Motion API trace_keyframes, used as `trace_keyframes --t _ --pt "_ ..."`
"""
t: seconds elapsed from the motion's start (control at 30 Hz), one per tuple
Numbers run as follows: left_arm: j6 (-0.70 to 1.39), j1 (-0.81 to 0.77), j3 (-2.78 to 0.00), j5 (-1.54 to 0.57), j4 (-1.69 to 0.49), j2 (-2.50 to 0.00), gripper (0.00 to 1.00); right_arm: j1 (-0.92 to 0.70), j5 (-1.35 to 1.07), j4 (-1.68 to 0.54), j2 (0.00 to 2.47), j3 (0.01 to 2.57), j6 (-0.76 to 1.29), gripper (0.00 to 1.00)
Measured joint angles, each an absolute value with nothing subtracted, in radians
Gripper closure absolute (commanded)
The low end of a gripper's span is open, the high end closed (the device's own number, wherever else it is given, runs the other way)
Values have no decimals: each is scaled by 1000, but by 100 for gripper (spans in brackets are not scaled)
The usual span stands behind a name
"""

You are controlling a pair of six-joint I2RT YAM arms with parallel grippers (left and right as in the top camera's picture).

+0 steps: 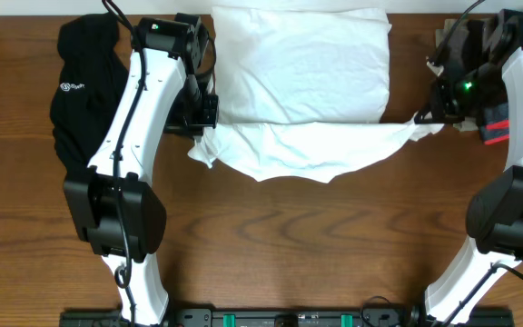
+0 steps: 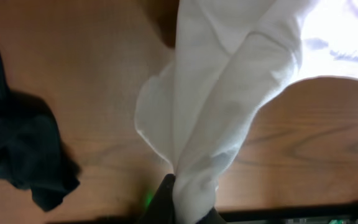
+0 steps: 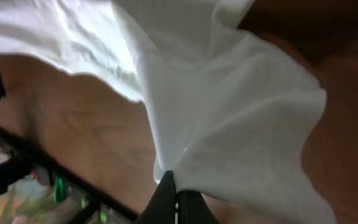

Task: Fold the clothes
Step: 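Lay the stretched T-shirt flat on the table center and release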

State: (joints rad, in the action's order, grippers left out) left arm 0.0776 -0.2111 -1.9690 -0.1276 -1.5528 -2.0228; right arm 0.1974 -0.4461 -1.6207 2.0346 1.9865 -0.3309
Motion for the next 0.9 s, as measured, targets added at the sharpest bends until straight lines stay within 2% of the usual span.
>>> trace_keyframes --t 0.57,0.63,0.67,0.73,0.8,0.83,0.9 --pt "90 -211 -1724 -128 -1567 -2022 94 197 -338 -1697 2035 1986 -285 98" --pt "95 -211 -1708 -127 -1563 -2022 92 197 -331 -1697 2035 1986 -268 81" --pt "97 -211 -1704 -128 -1562 -2022 83 197 -326 -1698 2034 1986 -254 71" --pt "98 -211 -1703 -128 -1558 -2022 51 197 -317 -1699 2033 1986 -241 57" --pt "108 -211 -1702 -127 -1547 -2022 29 197 -303 -1698 2032 1985 -234 51" --pt "107 -211 -1702 -126 -1542 -2022 20 197 -294 -1698 2030 1985 -223 50" --pt "109 -211 -1702 -123 -1539 -2022 14 197 -281 -1698 2030 1985 -214 50"
